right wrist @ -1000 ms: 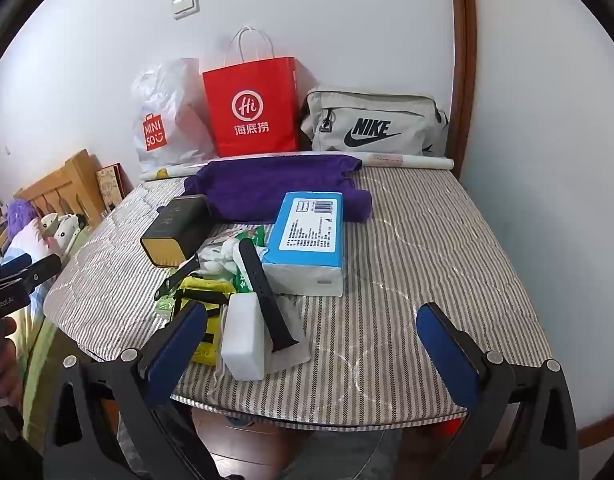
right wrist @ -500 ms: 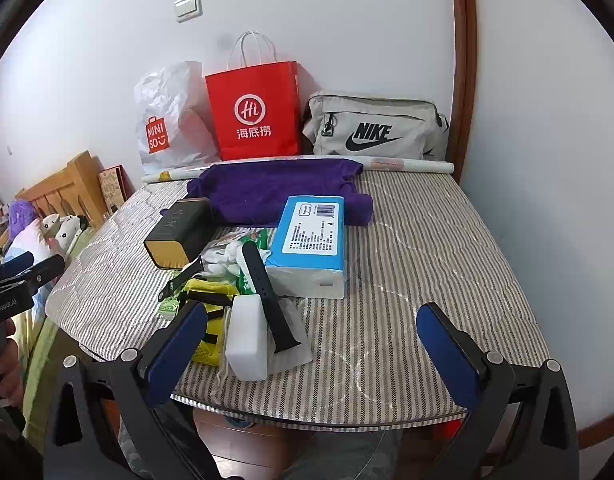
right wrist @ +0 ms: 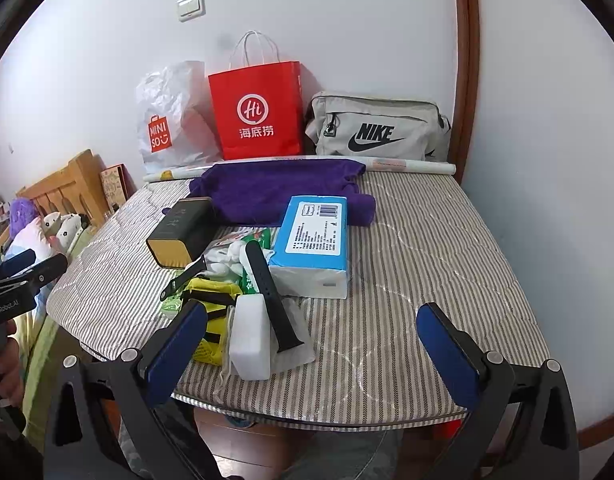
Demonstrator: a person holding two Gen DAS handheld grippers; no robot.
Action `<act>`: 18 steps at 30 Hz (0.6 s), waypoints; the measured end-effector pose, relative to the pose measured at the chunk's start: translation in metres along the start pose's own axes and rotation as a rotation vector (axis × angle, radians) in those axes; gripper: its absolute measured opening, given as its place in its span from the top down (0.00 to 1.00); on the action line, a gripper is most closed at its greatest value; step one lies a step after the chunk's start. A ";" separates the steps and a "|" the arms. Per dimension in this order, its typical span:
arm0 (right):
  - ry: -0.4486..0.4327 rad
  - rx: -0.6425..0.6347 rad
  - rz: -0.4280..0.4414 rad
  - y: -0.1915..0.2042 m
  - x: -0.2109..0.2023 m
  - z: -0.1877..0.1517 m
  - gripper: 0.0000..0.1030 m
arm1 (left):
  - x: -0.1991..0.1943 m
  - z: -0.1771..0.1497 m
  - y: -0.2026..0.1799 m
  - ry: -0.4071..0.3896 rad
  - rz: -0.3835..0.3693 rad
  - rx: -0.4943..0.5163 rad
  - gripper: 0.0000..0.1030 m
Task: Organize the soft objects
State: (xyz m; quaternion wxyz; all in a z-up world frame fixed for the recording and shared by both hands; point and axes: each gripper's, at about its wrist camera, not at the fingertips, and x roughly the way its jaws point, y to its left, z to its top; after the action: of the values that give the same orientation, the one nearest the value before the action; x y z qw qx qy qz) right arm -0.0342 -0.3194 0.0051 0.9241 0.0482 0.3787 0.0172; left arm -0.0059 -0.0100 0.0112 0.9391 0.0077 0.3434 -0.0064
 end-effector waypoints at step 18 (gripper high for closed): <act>-0.011 -0.007 0.002 0.003 -0.003 -0.001 0.00 | -0.001 0.000 -0.002 0.001 -0.005 0.005 0.00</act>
State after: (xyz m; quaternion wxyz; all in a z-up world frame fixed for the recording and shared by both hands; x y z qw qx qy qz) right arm -0.0371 -0.3170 0.0072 0.9263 0.0453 0.3735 0.0193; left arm -0.0068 -0.0116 0.0113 0.9390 0.0089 0.3437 -0.0098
